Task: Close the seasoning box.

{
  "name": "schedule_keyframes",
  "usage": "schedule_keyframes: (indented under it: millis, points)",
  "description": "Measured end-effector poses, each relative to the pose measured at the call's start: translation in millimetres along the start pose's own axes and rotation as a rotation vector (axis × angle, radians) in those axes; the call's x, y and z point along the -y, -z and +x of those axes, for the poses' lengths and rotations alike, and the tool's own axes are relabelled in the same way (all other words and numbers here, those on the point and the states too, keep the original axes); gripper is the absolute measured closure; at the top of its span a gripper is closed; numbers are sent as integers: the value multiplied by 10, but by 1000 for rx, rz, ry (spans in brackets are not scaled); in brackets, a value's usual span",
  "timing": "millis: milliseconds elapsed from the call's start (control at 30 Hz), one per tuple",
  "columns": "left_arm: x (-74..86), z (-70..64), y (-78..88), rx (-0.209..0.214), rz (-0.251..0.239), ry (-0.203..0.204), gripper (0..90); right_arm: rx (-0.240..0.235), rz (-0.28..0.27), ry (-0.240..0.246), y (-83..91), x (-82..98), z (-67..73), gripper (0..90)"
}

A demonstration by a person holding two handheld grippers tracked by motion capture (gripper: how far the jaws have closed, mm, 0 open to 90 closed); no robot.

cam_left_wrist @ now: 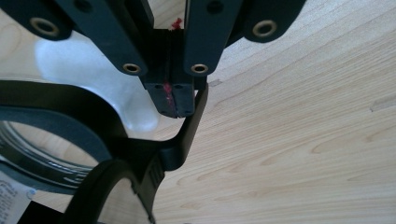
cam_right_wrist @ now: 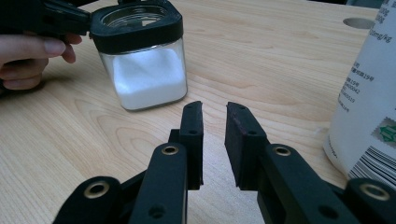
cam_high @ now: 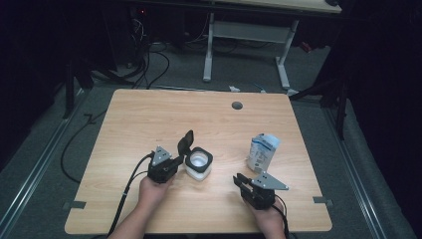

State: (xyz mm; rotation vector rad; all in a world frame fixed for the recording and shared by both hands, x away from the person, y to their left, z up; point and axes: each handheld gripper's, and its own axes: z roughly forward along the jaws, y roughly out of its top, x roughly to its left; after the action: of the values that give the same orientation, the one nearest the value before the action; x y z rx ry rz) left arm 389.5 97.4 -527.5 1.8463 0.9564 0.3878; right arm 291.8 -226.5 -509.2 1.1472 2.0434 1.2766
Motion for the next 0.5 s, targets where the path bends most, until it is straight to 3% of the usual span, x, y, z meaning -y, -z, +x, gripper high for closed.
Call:
schedule_keyframes:
  millis: [500]
  points:
    - [-163,71,-253,-12,16,-3,900,12,16,26,-63,5,42,769]
